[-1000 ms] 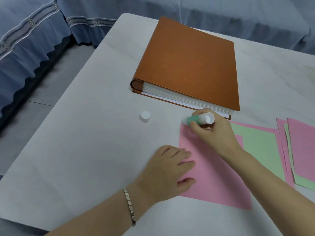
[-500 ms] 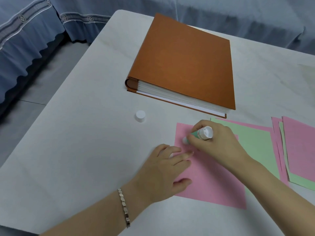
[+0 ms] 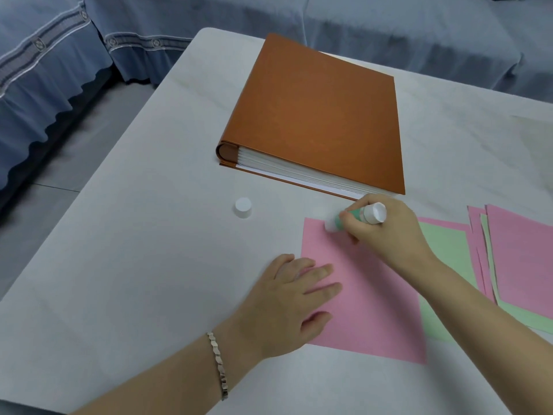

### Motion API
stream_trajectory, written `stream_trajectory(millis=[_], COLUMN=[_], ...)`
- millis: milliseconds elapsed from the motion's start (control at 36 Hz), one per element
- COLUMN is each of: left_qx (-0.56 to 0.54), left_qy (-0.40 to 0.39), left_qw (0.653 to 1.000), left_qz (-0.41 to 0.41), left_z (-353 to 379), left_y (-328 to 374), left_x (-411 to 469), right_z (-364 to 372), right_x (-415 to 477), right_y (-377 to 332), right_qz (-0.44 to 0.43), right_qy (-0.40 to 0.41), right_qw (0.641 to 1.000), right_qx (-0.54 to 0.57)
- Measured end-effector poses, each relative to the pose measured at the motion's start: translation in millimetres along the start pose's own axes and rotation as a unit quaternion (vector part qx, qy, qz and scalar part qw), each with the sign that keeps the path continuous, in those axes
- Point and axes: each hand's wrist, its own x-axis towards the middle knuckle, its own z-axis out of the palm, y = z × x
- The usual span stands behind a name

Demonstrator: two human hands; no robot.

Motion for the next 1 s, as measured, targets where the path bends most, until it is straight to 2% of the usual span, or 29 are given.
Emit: stream_trajectory(millis=[139, 389, 667, 722, 861, 1000], left_qx=[-0.004, -0.019, -0.034, -0.033, -0.026, -0.024], left_qy=[-0.012, -0.012, -0.027, -0.03, -0.029, -0.031], left_qw=[1.0, 1.0, 0.999, 0.999, 0.999, 0.999], left_qz=[0.006, -0.003, -0.014, -0.013, -0.006, -0.006], left_z=[-0.6, -0.8, -4.7, -5.1, -2.8, -2.6], left_y=[-0.3, -0.8, 1.2, 0.8, -0.7, -0.4], left_x=[0.9, 1.8, 3.1, 3.2, 1.3, 2.0], right_z=[-4.7, 4.2, 1.6, -6.8, -11.1, -4.7], right_x=[-21.2, -3.9, 11.4, 3.3, -25.2, -18.3], right_y=[8.4, 8.8, 3.7, 1.0, 7.6, 14.7], right_qz=[0.016, -0.024, -0.001, -0.005, 0.013, 0.013], right_qy=[-0.067, -0.046, 0.013, 0.004, -0.076, -0.054], right_qw=[0.997, 0.999, 1.0, 1.0, 0.997, 0.998], right_qx=[-0.029, -0.006, 0.007, 0.0, -0.01, -0.006])
